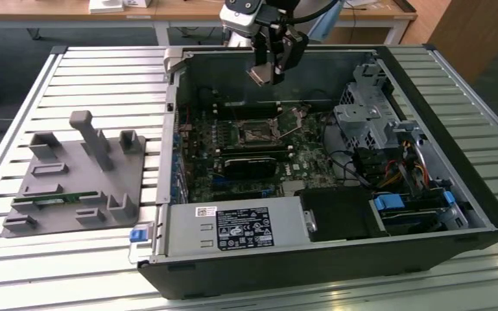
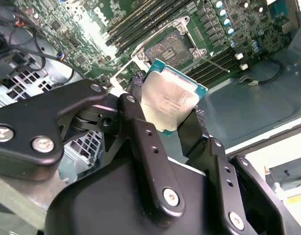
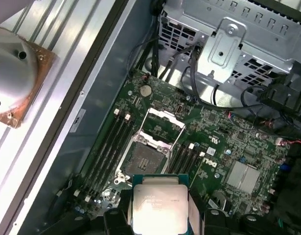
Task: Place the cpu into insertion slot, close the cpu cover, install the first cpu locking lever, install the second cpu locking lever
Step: 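Place the cpu into insertion slot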
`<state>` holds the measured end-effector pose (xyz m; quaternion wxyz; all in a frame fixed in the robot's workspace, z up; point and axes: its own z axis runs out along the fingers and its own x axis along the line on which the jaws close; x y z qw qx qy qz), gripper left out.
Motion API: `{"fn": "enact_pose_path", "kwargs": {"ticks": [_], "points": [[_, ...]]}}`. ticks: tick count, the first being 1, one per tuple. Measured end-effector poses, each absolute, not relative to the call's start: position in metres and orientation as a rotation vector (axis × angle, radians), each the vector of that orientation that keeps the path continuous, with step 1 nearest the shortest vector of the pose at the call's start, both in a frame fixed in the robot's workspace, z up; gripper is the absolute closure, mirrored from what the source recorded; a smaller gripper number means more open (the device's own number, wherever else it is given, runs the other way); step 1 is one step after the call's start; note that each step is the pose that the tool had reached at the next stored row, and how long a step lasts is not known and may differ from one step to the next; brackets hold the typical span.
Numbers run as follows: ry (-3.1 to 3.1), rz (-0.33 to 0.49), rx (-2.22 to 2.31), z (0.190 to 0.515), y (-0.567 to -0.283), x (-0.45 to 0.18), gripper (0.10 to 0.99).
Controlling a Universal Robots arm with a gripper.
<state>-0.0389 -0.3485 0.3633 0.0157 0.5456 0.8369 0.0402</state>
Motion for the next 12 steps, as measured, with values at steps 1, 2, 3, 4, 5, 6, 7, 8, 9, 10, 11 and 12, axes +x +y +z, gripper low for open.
{"fn": "enact_pose_path", "kwargs": {"ticks": [1, 2, 3, 4, 5, 6, 7, 8, 9, 10, 11, 12], "points": [[2.593, 0.125, 1.712, 0.3632, -0.3485, -0.0389, 0.549], [2.584, 0.124, 1.726, 0.3631, -0.3485, -0.0389, 0.549], [2.574, 0.124, 1.74, 0.363, -0.3485, -0.0389, 0.549], [2.563, 0.124, 1.754, 0.3629, -0.3485, -0.0389, 0.549], [2.553, 0.123, 1.769, 0.3628, -0.3485, -0.0388, 0.549], [2.542, 0.123, 1.783, 0.3627, -0.3485, -0.0388, 0.549], [2.532, 0.123, 1.797, 0.3626, -0.3485, -0.0389, 0.549], [2.521, 0.122, 1.811, 0.3626, -0.3485, -0.0389, 0.549], [2.511, 0.122, 1.825, 0.3625, -0.3485, -0.0388, 0.549], [2.5, 0.122, 1.839, 0.3624, -0.3485, -0.0389, 0.549], [2.488, 0.121, 1.854, 0.3623, -0.3485, -0.0389, 0.549], [2.478, 0.121, 1.867, 0.3623, -0.3485, -0.0389, 0.549]]}}
